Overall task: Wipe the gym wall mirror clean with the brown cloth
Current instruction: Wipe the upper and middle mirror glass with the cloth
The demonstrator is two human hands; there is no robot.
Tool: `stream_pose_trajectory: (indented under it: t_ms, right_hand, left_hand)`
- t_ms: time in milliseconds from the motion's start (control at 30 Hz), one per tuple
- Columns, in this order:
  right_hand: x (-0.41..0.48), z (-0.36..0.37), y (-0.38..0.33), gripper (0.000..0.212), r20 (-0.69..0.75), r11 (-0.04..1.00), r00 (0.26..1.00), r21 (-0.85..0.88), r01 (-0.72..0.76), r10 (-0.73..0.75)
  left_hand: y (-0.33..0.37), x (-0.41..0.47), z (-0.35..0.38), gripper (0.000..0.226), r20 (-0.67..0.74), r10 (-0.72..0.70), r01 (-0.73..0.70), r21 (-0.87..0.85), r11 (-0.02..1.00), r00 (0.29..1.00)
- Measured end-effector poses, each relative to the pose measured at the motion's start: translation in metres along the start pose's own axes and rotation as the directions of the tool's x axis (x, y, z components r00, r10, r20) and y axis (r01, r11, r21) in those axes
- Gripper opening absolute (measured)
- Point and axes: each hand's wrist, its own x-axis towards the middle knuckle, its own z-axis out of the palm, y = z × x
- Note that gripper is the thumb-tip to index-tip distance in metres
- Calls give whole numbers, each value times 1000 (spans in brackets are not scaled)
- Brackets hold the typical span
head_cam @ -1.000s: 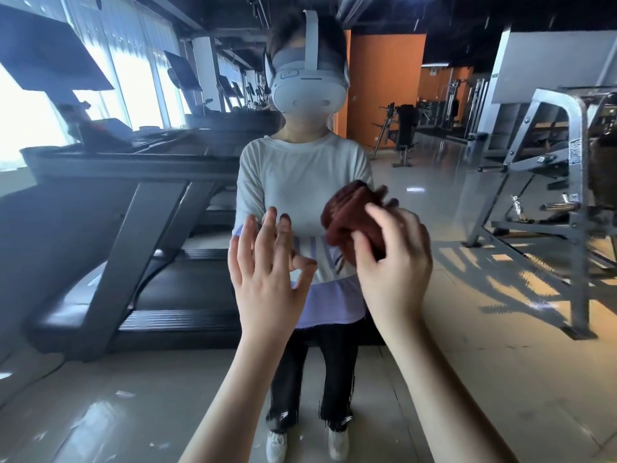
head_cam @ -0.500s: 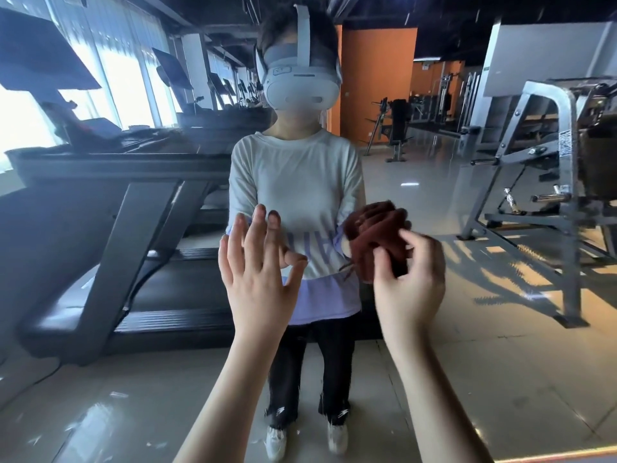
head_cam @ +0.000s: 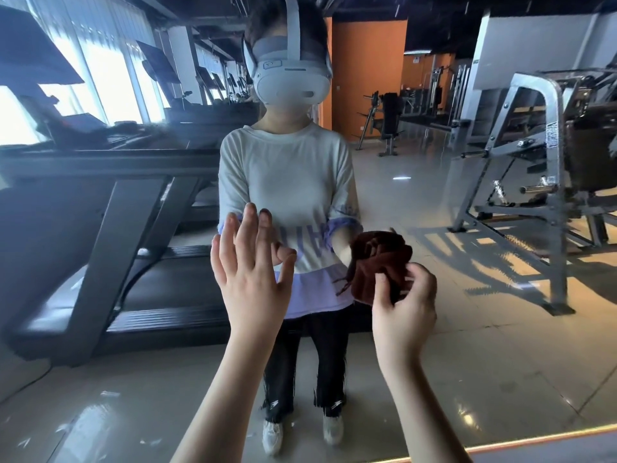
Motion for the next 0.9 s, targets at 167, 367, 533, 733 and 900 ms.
stream_pose_trajectory:
  t_ms: [167,367,533,733,900]
  right_hand:
    - [-32,8,6,35,144,986,976,-7,166,-163]
    - [-24,1,22,35,47,1000,999,25,-5,4]
    - [-38,6,14,39,169,992,977,0,129,-127]
    - [4,-6,17,34,-1,999,1000,42,9,-9]
    - [-27,1,13,34,116,994,987,42,104,-108]
  left_hand:
    - [3,0,0,59,-7,-3,3,5,1000,1000]
    - [2,-1,-1,58,-6,4,-4,16,1000,1000]
    - [10,-6,0,53,-2,9,-9,4,1000,1000]
    - [14,-6,-3,56,28,-1,2,-33,999,1000]
    - [31,-7,1,63,96,79,-67,-122,990,992]
